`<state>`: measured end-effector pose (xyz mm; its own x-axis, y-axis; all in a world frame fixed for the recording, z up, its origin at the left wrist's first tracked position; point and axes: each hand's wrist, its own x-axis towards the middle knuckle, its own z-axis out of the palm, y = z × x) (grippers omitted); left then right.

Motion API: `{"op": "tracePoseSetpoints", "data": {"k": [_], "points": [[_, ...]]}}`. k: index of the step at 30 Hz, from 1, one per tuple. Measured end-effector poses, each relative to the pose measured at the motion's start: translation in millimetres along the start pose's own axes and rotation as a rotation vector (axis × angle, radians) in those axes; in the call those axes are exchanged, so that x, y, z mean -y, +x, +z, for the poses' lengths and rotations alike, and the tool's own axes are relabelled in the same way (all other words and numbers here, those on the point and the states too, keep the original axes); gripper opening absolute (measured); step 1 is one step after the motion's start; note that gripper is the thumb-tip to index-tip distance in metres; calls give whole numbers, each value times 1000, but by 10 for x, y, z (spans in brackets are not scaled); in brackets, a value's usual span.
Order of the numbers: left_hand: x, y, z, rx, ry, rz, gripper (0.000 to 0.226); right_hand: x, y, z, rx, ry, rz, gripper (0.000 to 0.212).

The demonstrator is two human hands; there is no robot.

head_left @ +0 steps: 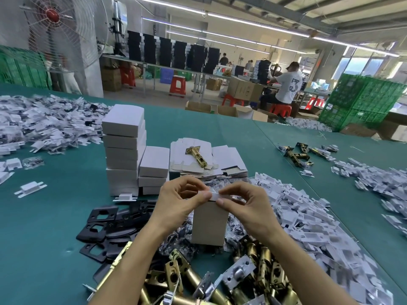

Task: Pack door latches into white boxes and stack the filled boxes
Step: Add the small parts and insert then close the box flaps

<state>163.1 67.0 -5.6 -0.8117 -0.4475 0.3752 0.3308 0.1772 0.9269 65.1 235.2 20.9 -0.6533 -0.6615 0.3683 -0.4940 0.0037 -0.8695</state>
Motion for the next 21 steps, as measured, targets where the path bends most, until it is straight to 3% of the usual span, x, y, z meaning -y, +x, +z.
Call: {"op": "tracePoseSetpoints", "data": {"k": [6, 14, 21], "points": [[2, 14, 20, -22, 10, -41, 16, 15, 50, -27, 1, -4, 74, 11], [17, 28, -80, 52, -49, -112, 10, -27, 10, -43, -11, -99, -40, 16], [36, 19, -143, 98, 45, -48, 13, -55, -25, -76, 41, -230, -127, 17]]}}
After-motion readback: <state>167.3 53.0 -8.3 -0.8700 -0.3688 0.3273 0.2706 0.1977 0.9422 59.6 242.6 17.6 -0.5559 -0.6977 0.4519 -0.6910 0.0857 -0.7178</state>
